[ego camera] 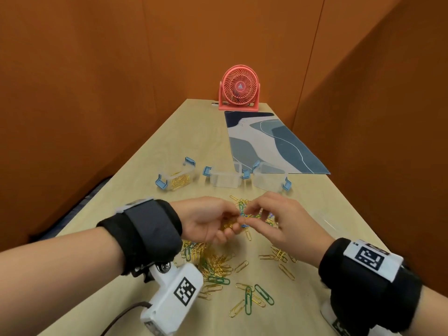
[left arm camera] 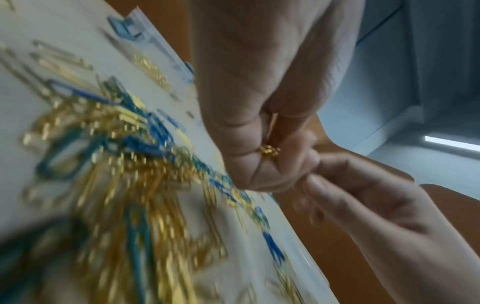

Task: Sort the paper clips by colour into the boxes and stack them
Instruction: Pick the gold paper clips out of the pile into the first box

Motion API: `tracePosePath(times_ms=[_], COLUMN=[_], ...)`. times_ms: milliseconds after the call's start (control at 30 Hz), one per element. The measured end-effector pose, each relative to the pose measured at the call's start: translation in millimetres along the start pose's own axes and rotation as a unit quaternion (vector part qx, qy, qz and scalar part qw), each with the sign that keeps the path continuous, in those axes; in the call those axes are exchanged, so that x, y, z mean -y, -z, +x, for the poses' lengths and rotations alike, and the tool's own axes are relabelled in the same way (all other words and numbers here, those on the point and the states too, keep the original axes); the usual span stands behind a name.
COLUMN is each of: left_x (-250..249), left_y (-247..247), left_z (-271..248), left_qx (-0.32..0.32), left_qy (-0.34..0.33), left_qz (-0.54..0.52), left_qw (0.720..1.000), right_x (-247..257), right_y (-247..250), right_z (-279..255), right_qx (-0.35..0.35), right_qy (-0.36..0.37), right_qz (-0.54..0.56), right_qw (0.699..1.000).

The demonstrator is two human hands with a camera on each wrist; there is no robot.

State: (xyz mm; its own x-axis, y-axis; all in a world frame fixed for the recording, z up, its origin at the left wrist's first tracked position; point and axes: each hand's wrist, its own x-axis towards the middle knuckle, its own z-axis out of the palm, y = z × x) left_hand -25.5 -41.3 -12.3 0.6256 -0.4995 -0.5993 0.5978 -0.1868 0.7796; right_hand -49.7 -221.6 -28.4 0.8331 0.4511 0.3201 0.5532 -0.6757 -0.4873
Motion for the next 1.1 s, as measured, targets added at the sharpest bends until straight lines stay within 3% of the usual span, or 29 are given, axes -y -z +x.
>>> tracePosePath(times_ms=[67, 133, 267, 367, 500, 600, 667, 700, 767, 833, 867, 933, 1033, 1067, 1100], left_x=[-11, -29, -66, -80, -75, -67, -56, -49, -28, -4, 8, 28, 43, 45, 45], left_y=[16, 36, 73, 94, 103, 98, 94, 91, 86, 79, 77, 74, 70, 70, 70], left_z=[-3, -6, -12, -7, 3, -8, -24, -34, -53, -71, -77, -80, -68, -62, -55], left_qx=[-0.053, -0.149, -0.339, -0.394, -0.388, -0.389, -0.353, -0.309, -0.193, -0.100, -0.074, -0.052, -0.083, -0.107, -0.139], left_qy=[-0.019, -0.072, -0.207, -0.234, -0.193, -0.197, -0.180, -0.141, 0.012, 0.172, 0.210, 0.194, 0.047, -0.001, -0.045], left_qz=[0.006, 0.024, -0.051, -0.059, 0.109, 0.256, 0.380, 0.451, 0.559, 0.605, 0.606, 0.580, 0.498, 0.474, 0.474], left_qw=[0.998, 0.986, 0.916, 0.887, 0.894, 0.863, 0.836, 0.825, 0.806, 0.771, 0.764, 0.789, 0.862, 0.874, 0.868], right_x=[-6, -11, -14, -10, -8, -5, -3, -2, 1, 4, 6, 10, 13, 13, 13], right_y=[3, 7, 13, 11, 13, 12, 10, 9, 6, 1, -2, -7, -12, -14, -15], right_z=[-5, -12, -18, -18, -20, -21, -22, -21, -21, -19, -17, -12, -4, -1, 1], right_qx=[0.030, 0.097, 0.183, 0.210, 0.236, 0.237, 0.250, 0.257, 0.266, 0.268, 0.270, 0.269, 0.249, 0.240, 0.229], right_qy=[-0.062, -0.119, -0.173, -0.176, -0.169, -0.143, -0.118, -0.107, -0.097, -0.093, -0.088, -0.075, -0.062, -0.058, -0.056], right_qz=[-0.045, -0.092, -0.109, -0.083, -0.061, -0.050, -0.052, -0.055, -0.050, -0.028, -0.018, -0.006, -0.014, -0.029, -0.048], right_qw=[0.997, 0.984, 0.962, 0.958, 0.955, 0.960, 0.960, 0.959, 0.958, 0.958, 0.959, 0.960, 0.966, 0.969, 0.971])
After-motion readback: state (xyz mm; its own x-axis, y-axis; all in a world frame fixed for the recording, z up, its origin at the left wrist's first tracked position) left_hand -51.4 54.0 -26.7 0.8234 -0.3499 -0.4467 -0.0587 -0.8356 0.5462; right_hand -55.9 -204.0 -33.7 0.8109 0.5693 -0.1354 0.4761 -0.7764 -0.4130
